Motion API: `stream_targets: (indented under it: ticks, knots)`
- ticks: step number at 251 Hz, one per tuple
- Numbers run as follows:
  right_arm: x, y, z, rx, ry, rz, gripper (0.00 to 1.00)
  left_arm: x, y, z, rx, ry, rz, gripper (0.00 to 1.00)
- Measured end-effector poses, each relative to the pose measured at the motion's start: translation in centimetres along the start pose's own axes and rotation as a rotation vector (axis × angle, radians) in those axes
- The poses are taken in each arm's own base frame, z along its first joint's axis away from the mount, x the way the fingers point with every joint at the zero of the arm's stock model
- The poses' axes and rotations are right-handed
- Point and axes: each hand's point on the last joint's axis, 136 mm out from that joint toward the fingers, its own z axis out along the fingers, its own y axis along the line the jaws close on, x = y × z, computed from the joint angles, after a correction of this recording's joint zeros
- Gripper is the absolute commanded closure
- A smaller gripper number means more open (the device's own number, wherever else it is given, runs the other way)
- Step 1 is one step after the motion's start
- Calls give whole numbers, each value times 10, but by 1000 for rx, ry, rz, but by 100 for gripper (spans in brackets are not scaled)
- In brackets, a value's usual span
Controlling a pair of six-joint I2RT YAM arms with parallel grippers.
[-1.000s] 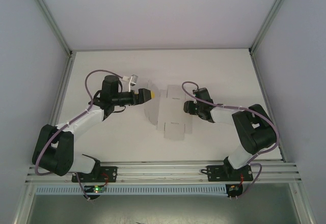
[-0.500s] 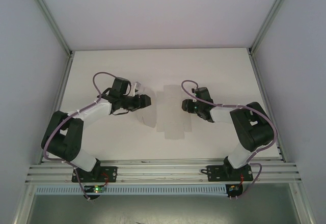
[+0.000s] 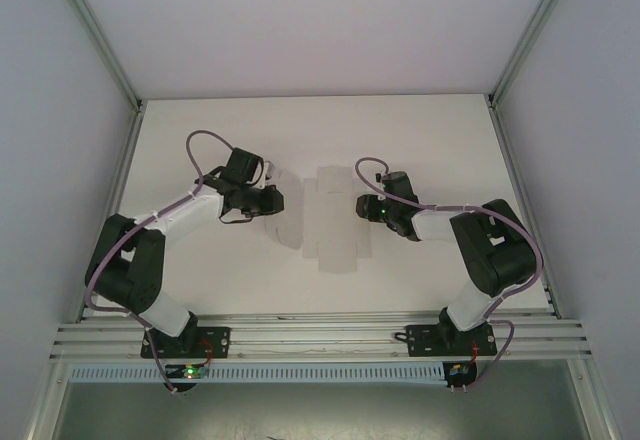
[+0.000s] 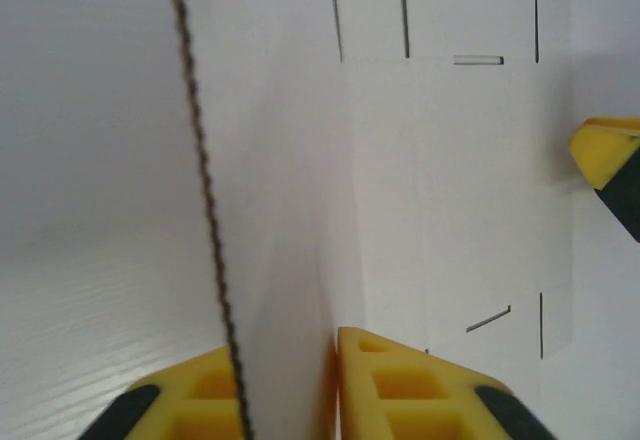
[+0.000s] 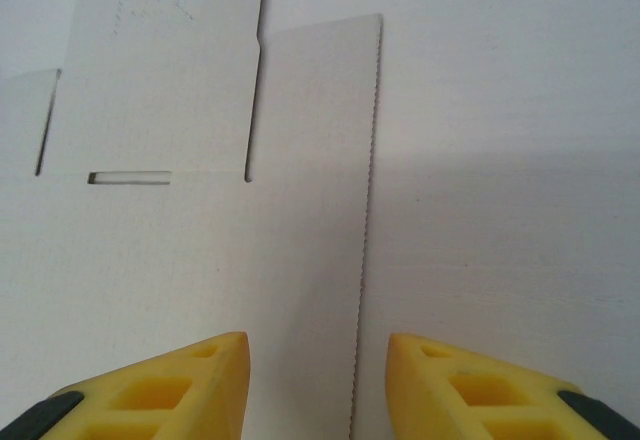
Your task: Assemble paper box
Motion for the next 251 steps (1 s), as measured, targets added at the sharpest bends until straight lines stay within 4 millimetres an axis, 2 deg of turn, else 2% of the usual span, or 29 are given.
stream_targets:
  ticks: [22, 55, 81, 99, 114, 134, 167, 194, 219, 251]
  knots:
    - [-1, 2, -1, -9, -2, -2, 51, -1, -11, 0, 14, -1, 38, 98]
    - [-2, 6, -6, -37, 4, -5, 43, -2, -22, -5, 28, -9, 77, 100]
    - [3, 2, -19, -61, 29, 13, 39, -5, -37, -23, 76, -47, 114, 100]
    - [6, 0, -36, -88, 36, 24, 36, -4, -56, -46, 146, -96, 156, 100]
    - [1, 2, -51, -128, 13, 29, 35, -1, -74, -71, 224, -154, 204, 100]
    - [-11, 10, -73, -209, -33, 29, 34, 3, -96, -106, 319, -245, 271, 100]
    - [-21, 28, -107, -396, -115, 14, 31, 11, -116, -152, 403, -374, 351, 100]
    - [-21, 53, -136, -551, -152, -32, 30, 17, -126, -172, 460, -431, 388, 100]
    - [-28, 75, -164, -654, -202, -85, 31, 22, -131, -179, 499, -438, 397, 100]
    - [-38, 87, -194, -702, -279, -125, 38, 23, -136, -188, 523, -461, 405, 100]
